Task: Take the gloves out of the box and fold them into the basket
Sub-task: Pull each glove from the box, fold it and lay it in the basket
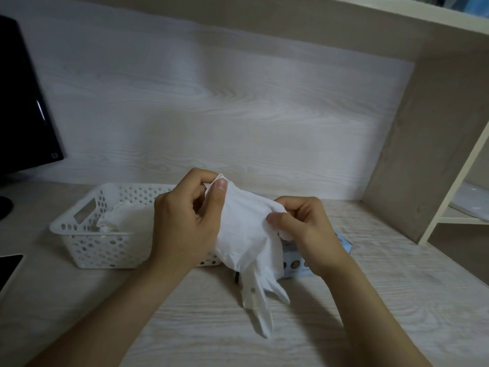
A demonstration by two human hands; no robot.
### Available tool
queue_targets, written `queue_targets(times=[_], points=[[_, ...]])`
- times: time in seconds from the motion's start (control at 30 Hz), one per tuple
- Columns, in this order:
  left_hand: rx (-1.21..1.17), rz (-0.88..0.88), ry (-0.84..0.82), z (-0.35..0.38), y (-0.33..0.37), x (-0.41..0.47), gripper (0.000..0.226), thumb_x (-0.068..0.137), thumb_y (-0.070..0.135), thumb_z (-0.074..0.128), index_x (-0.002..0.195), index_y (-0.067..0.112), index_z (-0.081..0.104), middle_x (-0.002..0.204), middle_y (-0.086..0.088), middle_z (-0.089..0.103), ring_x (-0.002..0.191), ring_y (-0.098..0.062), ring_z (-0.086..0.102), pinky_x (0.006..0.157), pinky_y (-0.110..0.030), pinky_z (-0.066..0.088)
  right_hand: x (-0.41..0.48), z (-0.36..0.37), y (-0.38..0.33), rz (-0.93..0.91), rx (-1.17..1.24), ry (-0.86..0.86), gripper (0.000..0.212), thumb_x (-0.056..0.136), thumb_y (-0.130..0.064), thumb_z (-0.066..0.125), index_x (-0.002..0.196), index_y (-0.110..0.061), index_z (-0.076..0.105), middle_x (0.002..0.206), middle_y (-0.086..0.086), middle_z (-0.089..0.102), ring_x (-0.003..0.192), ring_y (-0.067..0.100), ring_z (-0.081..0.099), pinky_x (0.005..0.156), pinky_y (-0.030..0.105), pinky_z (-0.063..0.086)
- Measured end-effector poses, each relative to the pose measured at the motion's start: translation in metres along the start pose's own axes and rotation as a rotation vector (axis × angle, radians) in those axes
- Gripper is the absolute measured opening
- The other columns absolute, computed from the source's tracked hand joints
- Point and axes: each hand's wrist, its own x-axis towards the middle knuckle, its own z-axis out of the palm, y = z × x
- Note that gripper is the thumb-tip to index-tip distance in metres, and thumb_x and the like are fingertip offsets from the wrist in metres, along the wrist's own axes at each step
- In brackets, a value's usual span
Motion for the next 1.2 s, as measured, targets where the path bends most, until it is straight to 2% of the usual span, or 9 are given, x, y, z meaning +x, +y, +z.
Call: queue_targets(times=[0.1,0.2,0.37,0.6,0.8,0.93,1.03,1.13,1.2], points=[[-0.028,-0.044,-0.011,-0.005,-0.008,0.007,0.017,0.103,0.024,0.067,0.088,0.016,0.070,0.050,0.002,0.045,0.047,-0.019,0.043,0.049,-0.033,0.037,0.003,0.005,0.001,0.056,0.011,0.027,0.011,0.089,-0.018,0.072,0.090,-0.010,0.079,0.092,0.024,0.076,0.082,0.040,0.069,0.074,0.046,0.052],[-0.071,-0.114,-0.029,-0.014,-0.019,0.016,0.015,0.101,0.027,0.069,0.088,0.019,0.072,0.053,0.002,0.049,0.049,-0.013,0.044,0.053,-0.027,0.036,0.009,0.014,-0.002,0.058,-0.080,0.064,0.011,0.100,-0.017,0.071,0.094,-0.016,0.079,0.095,0.015,0.078,0.083,0.025,0.070,0.076,0.040,0.053],[-0.034,-0.204,-0.030,-0.029,-0.037,0.031,0.011,0.099,0.029,0.070,0.092,0.022,0.076,0.061,0.005,0.058,0.058,-0.014,0.057,0.060,-0.030,0.046,0.034,0.036,0.002,-0.129,-0.682,0.191,0.030,0.102,-0.036,0.065,0.081,-0.015,0.068,0.063,0.000,0.061,0.057,0.013,0.052,0.057,0.034,0.042],[0.124,-0.311,-0.014,-0.053,-0.055,0.047,0.015,0.100,0.033,0.067,0.092,0.022,0.074,0.073,0.004,0.069,0.072,-0.013,0.066,0.074,-0.035,0.052,0.069,0.070,0.005,-0.207,-1.224,0.194,0.044,0.107,-0.060,0.043,0.104,-0.020,0.060,0.082,0.004,0.068,0.079,0.034,0.062,0.063,0.039,0.046],[0.325,-0.493,-0.117,-0.077,-0.090,0.057,0.017,0.105,0.038,0.055,0.098,0.023,0.061,0.077,0.000,0.065,0.082,-0.024,0.062,0.070,-0.034,0.043,0.101,0.091,0.001,-0.254,-1.181,0.091,0.046,0.107,-0.062,0.040,0.109,-0.019,0.057,0.084,0.008,0.068,0.079,0.036,0.060,0.061,0.040,0.045],[0.538,-0.544,-0.230,-0.085,-0.101,0.059,0.021,0.107,0.040,0.048,0.104,0.020,0.054,0.103,-0.010,0.064,0.089,-0.030,0.050,0.075,-0.041,0.042,0.122,0.108,-0.001,-0.285,-1.267,-0.032,0.050,0.104,-0.066,0.044,0.110,-0.019,0.059,0.084,0.006,0.064,0.079,0.035,0.061,0.061,0.039,0.044],[0.717,-0.540,-0.312,-0.089,-0.097,0.061,0.024,0.109,0.035,0.045,0.111,0.012,0.049,0.107,-0.020,0.060,0.083,-0.033,0.047,0.071,-0.042,0.041,0.135,0.116,0.001,-0.280,-1.281,-0.109,0.053,0.101,-0.070,0.047,0.113,-0.021,0.061,0.086,0.005,0.064,0.081,0.034,0.063,0.064,0.040,0.047],[0.823,-0.532,-0.341,-0.089,-0.096,0.062,0.022,0.108,0.030,0.048,0.111,0.008,0.047,0.107,-0.020,0.061,0.081,-0.033,0.049,0.067,-0.041,0.040,0.142,0.122,0.007,-0.249,-1.257,-0.174,0.052,0.099,-0.068,0.054,0.127,-0.026,0.058,0.088,0.000,0.063,0.087,0.031,0.065,0.066,0.038,0.048],[0.872,-0.526,-0.360,-0.088,-0.095,0.064,0.024,0.107,0.029,0.053,0.115,0.008,0.048,0.110,-0.020,0.062,0.088,-0.037,0.057,0.066,-0.041,0.039,0.143,0.125,0.012,-0.236,-1.282,-0.209,0.053,0.098,-0.066,0.058,0.135,-0.028,0.056,0.103,-0.001,0.065,0.097,0.029,0.068,0.073,0.039,0.052]])
